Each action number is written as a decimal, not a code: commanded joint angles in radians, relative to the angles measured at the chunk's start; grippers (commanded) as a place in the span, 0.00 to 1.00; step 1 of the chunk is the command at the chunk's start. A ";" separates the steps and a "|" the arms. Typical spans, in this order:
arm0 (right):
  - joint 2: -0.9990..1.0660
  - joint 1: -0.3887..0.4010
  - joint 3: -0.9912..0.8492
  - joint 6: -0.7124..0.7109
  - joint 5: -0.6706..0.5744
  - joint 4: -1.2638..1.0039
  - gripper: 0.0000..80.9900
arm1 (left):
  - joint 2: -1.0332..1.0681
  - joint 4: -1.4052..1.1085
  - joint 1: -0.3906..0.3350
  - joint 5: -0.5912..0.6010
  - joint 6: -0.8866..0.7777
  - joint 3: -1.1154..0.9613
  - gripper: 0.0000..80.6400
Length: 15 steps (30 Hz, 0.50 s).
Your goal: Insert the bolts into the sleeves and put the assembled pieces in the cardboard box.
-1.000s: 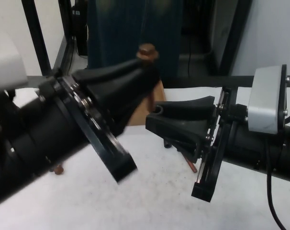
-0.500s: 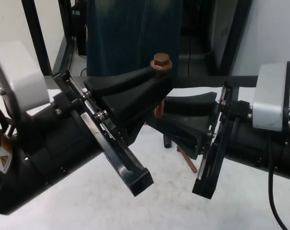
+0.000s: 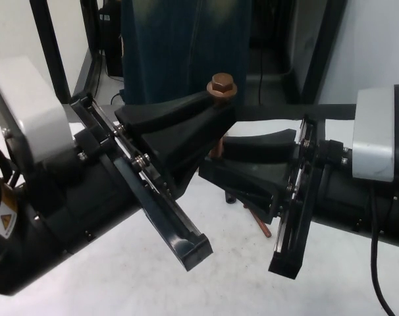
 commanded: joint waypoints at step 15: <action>0.000 0.002 -0.001 -0.008 -0.013 -0.032 0.00 | 0.045 -0.040 -0.004 -0.003 0.023 -0.001 0.01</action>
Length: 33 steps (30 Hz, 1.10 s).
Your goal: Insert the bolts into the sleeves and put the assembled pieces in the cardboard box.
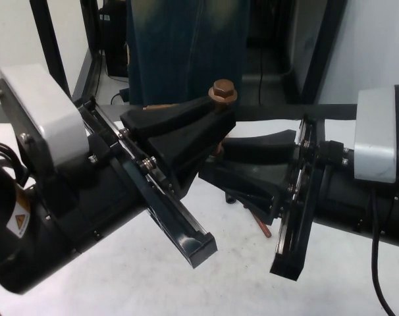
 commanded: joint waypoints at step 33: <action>0.000 -0.002 -0.004 -0.069 0.142 -0.102 0.00 | 0.009 -0.007 -0.004 -0.068 0.008 0.019 0.01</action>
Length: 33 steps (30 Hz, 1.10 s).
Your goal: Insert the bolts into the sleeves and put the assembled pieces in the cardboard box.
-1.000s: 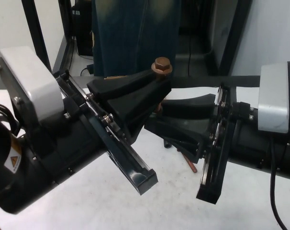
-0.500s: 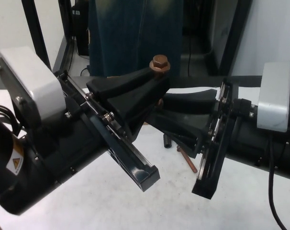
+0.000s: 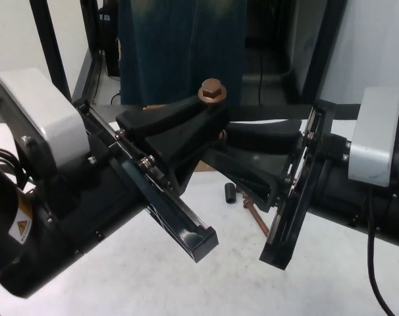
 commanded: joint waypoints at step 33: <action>-0.068 -0.004 -0.039 -0.003 0.220 0.121 0.00 | -0.111 0.050 0.071 -0.081 0.142 -0.118 0.48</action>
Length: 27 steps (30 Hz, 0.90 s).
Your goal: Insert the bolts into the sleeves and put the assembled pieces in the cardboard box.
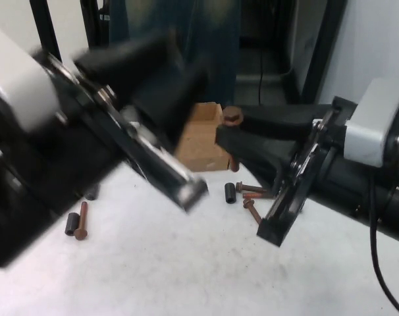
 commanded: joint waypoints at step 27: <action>0.461 -0.180 -0.742 -0.117 0.061 0.843 0.00 | 0.099 0.921 0.327 0.020 -0.172 -0.057 0.14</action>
